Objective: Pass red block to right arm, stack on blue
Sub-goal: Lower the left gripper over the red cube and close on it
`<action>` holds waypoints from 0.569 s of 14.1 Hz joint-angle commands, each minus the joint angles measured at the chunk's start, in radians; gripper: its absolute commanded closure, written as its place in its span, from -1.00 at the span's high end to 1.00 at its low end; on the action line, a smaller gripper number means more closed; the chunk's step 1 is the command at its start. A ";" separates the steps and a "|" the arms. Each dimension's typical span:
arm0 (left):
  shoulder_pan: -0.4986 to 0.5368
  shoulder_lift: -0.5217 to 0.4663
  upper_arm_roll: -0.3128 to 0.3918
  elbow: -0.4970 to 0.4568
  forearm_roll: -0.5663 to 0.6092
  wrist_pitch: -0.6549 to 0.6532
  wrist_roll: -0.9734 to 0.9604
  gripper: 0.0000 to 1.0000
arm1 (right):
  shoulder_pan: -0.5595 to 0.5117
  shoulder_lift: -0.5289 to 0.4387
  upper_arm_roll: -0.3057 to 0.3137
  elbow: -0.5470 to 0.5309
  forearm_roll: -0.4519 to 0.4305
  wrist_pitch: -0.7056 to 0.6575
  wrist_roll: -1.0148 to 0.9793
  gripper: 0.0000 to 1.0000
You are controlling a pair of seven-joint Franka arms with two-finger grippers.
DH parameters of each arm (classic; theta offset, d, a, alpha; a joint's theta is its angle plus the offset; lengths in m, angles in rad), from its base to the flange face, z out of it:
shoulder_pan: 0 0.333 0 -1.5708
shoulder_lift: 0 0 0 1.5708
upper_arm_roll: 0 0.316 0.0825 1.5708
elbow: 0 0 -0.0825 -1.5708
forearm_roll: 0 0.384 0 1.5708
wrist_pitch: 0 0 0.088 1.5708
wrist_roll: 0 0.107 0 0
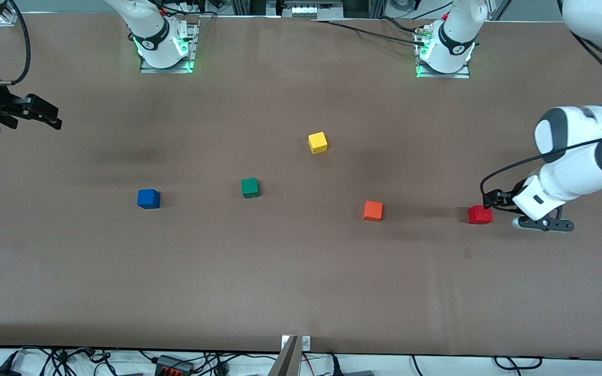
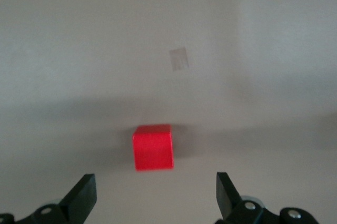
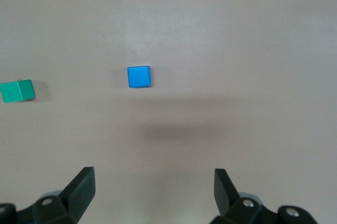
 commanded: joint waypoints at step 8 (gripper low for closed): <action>0.027 0.119 0.004 -0.166 -0.001 0.383 0.052 1.00 | 0.042 0.053 0.005 0.007 0.005 -0.013 0.002 1.00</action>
